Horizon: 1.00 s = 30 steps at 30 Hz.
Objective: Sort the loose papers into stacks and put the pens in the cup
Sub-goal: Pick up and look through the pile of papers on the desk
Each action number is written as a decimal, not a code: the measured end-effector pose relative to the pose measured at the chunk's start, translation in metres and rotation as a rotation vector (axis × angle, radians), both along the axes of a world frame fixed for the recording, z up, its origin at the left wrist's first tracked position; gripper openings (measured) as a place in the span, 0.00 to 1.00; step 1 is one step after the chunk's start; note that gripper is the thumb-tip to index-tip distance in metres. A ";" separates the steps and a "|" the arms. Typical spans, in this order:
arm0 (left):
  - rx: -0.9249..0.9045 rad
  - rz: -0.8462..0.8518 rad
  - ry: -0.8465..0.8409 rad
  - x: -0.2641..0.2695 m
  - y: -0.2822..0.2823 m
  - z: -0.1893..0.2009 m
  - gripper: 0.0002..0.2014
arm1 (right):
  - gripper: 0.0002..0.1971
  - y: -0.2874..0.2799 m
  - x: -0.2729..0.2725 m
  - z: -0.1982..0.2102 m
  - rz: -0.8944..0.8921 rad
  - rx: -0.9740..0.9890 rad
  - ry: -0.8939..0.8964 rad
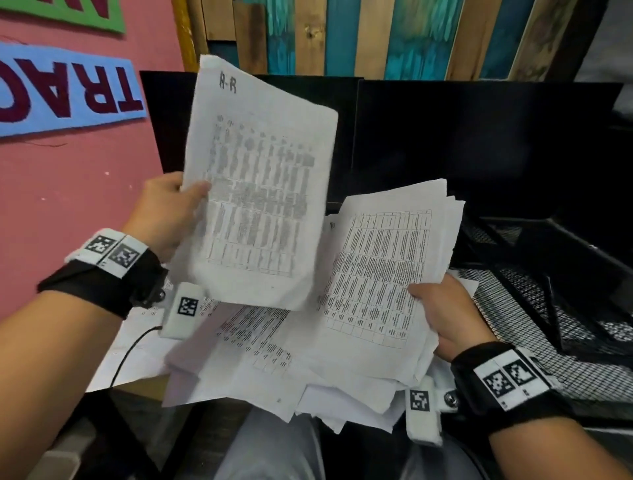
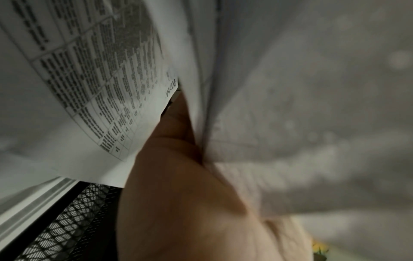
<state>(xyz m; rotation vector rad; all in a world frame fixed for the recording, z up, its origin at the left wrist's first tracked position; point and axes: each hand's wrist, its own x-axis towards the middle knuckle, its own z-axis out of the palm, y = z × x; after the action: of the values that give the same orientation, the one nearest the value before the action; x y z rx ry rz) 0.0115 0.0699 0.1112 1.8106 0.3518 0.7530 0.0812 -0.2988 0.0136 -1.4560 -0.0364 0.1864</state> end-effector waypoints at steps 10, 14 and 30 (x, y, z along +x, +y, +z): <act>-0.259 -0.355 0.342 0.024 -0.079 -0.065 0.15 | 0.14 0.012 -0.016 0.027 -0.069 0.150 -0.001; -0.298 -0.346 0.263 0.032 -0.097 -0.068 0.20 | 0.15 0.011 -0.013 0.033 -0.054 0.156 -0.061; -0.040 -0.405 -0.262 0.011 -0.121 -0.039 0.14 | 0.23 0.031 -0.028 0.058 -0.187 -0.167 -0.546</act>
<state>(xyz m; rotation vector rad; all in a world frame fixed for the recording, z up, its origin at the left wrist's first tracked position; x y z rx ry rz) 0.0224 -0.0510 0.0726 1.6481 -0.1682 0.6765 0.0535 -0.2678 0.0714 -1.6307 -0.3336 -0.3728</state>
